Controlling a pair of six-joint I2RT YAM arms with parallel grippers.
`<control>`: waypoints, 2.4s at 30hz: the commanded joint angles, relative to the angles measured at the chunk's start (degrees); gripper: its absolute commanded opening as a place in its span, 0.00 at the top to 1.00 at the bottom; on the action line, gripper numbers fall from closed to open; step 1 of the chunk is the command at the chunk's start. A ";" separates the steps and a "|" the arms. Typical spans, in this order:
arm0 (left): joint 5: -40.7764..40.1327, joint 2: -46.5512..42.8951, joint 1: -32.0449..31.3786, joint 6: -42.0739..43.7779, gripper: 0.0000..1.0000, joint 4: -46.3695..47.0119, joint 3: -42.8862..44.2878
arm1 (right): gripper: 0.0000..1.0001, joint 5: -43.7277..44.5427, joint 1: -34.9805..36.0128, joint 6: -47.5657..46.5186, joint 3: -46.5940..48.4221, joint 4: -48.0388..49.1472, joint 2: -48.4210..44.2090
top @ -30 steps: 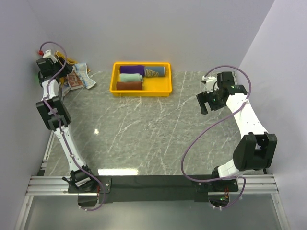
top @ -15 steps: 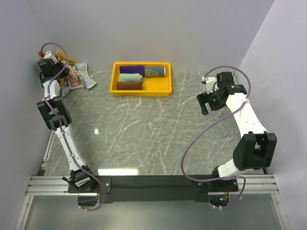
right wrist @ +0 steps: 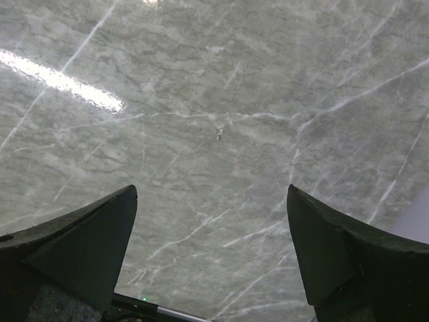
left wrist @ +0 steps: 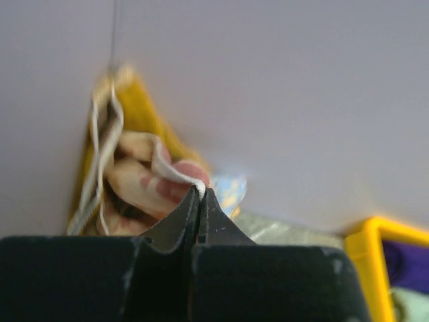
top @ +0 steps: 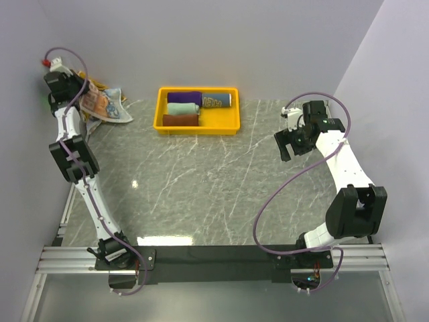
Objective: Roll the towels
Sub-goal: Grab a towel with the left arm, then move the towel to the center of the board
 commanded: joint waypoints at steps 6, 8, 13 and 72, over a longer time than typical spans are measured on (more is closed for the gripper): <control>-1.06 -15.23 1.18 -1.88 1.00 11.44 5.64 | 0.02 -2.59 -0.09 0.57 0.55 1.01 -5.24; -1.93 -16.55 1.18 -2.14 1.00 12.93 5.64 | 0.02 -2.59 -0.18 0.65 0.03 1.71 -5.86; -2.03 -20.51 1.18 -2.58 1.00 15.66 6.26 | 0.02 -2.94 -0.09 0.74 -1.03 2.94 -7.62; 13.97 -58.59 -36.81 78.63 1.00 -68.69 -66.52 | 0.28 -14.54 -0.81 -7.26 -6.47 -6.38 -8.76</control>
